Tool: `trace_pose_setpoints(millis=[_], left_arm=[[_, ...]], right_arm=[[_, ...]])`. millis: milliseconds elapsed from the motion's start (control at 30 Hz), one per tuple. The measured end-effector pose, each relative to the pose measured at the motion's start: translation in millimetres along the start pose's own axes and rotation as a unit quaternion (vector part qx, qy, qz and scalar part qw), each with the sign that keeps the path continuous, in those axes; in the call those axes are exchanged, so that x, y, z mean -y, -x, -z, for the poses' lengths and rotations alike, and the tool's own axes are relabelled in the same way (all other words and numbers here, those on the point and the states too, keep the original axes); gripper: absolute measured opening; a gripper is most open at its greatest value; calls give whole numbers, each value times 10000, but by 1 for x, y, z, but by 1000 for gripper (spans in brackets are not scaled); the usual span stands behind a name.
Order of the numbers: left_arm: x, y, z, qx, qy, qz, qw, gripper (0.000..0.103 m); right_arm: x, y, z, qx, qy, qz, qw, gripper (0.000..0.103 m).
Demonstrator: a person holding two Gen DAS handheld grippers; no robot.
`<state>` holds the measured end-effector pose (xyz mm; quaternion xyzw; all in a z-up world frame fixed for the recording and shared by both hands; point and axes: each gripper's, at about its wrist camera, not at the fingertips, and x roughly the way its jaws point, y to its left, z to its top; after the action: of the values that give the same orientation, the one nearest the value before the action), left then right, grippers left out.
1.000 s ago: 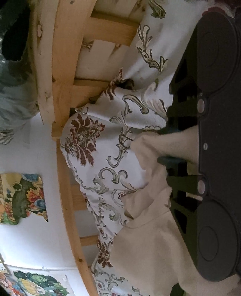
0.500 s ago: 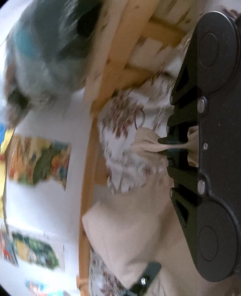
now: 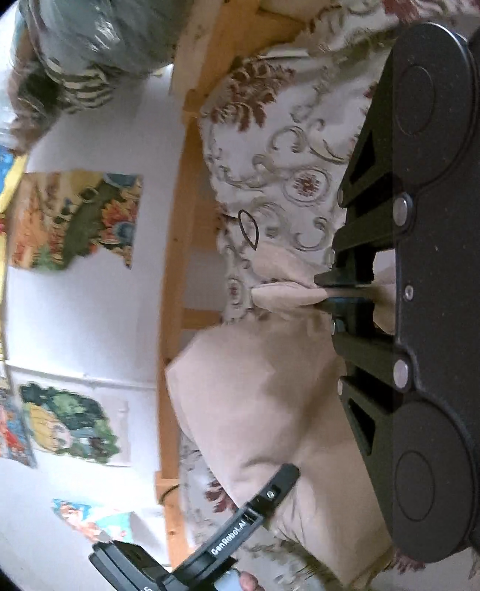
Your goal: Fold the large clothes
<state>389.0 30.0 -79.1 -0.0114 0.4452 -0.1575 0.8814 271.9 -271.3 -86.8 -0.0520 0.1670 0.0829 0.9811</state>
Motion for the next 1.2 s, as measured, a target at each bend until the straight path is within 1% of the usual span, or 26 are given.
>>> trace_pose_setpoints(millis=[33,67,100,167,233,267,300,367,400,433,500,533,600,700,733,800,933,1067,1200], left_arm=[[-5,-3,4,47,276,-25,9996,70],[-10,-3,8,98,458,6,9989,73],[-12,-3,11,166,592,19,9981,74],[-7,0,16,265,682,-129,9972,78],[5,5,23,340,651,-368,9966,85],[13,8,27,386,645,-486,9960,88],[18,11,32,448,670,-589,9950,90],[28,18,41,577,759,-727,9928,94],[33,23,45,640,793,-766,9918,95],[36,28,49,706,821,-813,9908,95],[44,38,52,841,887,-932,9881,100],[46,42,54,876,899,-947,9876,102],[54,53,57,936,883,-1015,9865,102],[68,70,64,994,701,-1170,9857,102],[73,78,66,1056,635,-1206,9850,102],[82,95,72,1231,532,-1228,9833,102],[95,132,83,1481,493,-1159,9809,102],[103,168,101,1790,441,-1100,9767,102],[107,194,123,1993,292,-1130,9730,102]], right_arm=[[4,-3,3,-70,-57,53,9999,17],[8,-6,7,-150,-128,120,9997,22],[13,-9,10,-249,-229,164,9993,25],[21,-12,16,-403,-433,192,9981,29],[25,-14,21,-478,-489,187,9975,30],[26,-13,22,-483,-504,176,9974,32],[27,-13,23,-479,-530,185,9973,37],[29,-11,22,-455,-535,166,9974,43],[29,-10,21,-445,-497,172,9976,51],[28,-7,21,-432,-462,180,9978,62],[28,0,19,-386,-441,152,9982,71],[28,3,18,-367,-427,136,9983,72],[27,11,14,-293,-366,137,9988,78],[26,27,6,-107,-414,120,9990,87],[26,34,2,-21,-422,115,9990,89],[24,46,-5,129,-425,132,9989,97],[20,80,-17,442,-558,48,9975,102],[11,115,-18,574,-739,18,9956,102],[-3,147,-18,718,-894,-13,9934,102]])
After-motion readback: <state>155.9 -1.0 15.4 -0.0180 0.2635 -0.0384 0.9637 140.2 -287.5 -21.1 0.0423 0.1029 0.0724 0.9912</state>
